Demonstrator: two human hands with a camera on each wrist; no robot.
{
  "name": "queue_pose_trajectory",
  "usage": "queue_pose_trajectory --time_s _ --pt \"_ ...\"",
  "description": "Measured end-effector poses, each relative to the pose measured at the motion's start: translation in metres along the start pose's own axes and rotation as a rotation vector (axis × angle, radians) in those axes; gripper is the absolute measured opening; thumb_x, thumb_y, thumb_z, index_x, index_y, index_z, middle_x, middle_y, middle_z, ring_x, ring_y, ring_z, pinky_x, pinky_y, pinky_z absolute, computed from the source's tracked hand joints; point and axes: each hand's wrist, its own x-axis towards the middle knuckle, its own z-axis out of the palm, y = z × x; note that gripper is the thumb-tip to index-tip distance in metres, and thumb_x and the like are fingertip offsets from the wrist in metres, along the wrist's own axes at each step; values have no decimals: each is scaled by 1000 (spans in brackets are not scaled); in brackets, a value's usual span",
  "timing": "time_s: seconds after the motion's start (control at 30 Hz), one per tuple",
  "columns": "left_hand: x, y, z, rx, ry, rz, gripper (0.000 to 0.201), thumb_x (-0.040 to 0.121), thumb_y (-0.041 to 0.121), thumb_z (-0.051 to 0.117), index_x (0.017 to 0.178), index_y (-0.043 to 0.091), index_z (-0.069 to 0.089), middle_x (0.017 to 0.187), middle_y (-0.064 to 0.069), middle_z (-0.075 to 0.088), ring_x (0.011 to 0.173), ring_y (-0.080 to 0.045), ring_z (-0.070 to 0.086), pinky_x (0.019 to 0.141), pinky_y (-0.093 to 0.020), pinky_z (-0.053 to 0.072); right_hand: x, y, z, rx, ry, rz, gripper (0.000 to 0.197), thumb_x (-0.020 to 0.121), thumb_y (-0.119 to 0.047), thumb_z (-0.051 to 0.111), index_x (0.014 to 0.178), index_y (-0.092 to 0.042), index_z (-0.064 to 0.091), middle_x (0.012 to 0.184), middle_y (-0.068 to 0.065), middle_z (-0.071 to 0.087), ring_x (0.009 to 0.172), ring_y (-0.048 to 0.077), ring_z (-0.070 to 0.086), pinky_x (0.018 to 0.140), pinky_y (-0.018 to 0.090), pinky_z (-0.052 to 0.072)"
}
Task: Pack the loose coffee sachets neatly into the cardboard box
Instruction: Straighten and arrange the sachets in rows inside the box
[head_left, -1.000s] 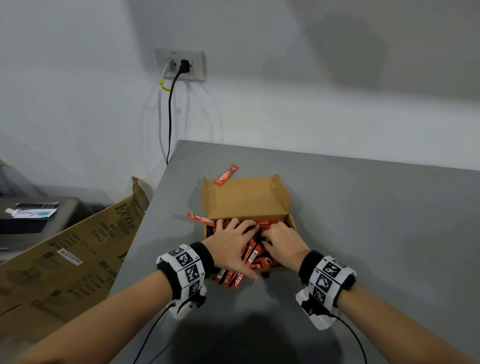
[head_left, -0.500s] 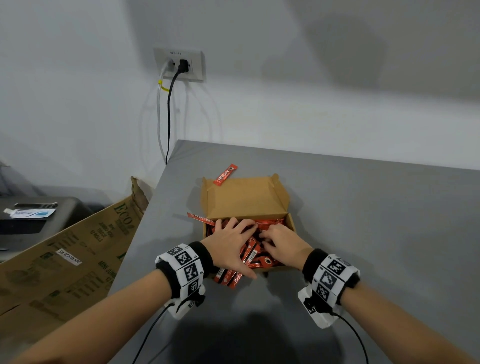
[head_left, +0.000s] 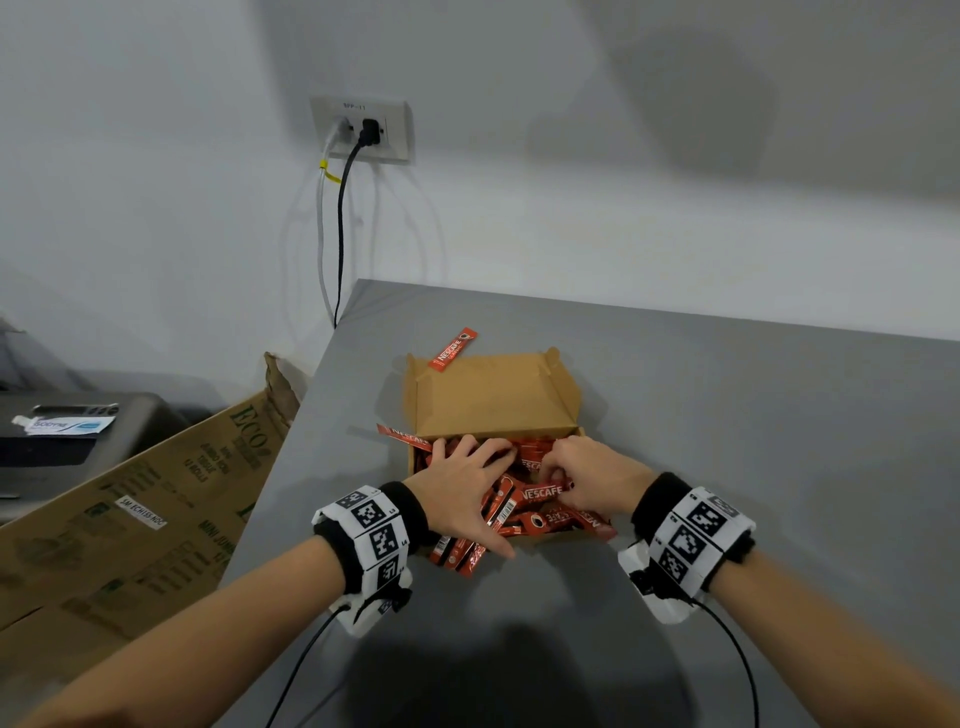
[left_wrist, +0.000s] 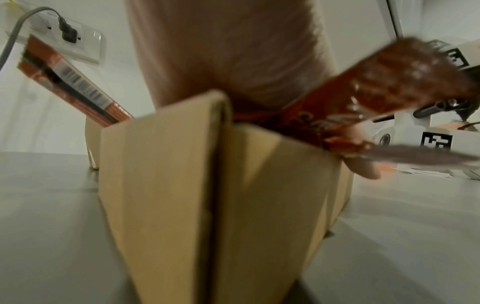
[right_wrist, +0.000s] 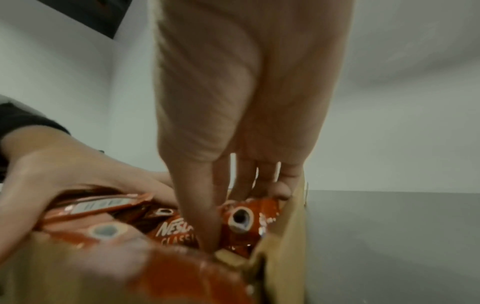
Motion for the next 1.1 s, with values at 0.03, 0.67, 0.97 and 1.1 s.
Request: queue_pose_trajectory --time_s 0.03,0.67,0.97,1.1 --pt "0 0 0 -5 -5 0 114 65 77 59 149 17 9 152 4 9 131 -22 18 113 -52 13 -1 3 -2 20 28 16 16 81 -10 64 96 -14 68 94 -3 63 82 5 53 76 17 43" --pt "2 -6 -4 -6 -17 20 112 64 75 62 149 19 13 152 2 12 132 -22 17 113 -51 11 -7 7 6 411 302 221 9 79 -16 72 85 -16 65 84 1 65 77 12 63 74 23 54" --pt "4 -12 2 -58 11 34 120 53 80 51 149 20 11 152 7 12 130 -19 19 113 -46 8 0 -3 13 49 284 156 9 84 -4 55 85 -8 63 92 10 66 86 25 60 79 36 49" --pt "3 -14 5 -152 29 25 121 53 88 46 149 22 12 152 9 15 133 -15 18 114 -46 4 5 -6 14 -71 271 222 14 82 -2 49 82 -5 62 92 14 65 88 33 59 76 40 48"
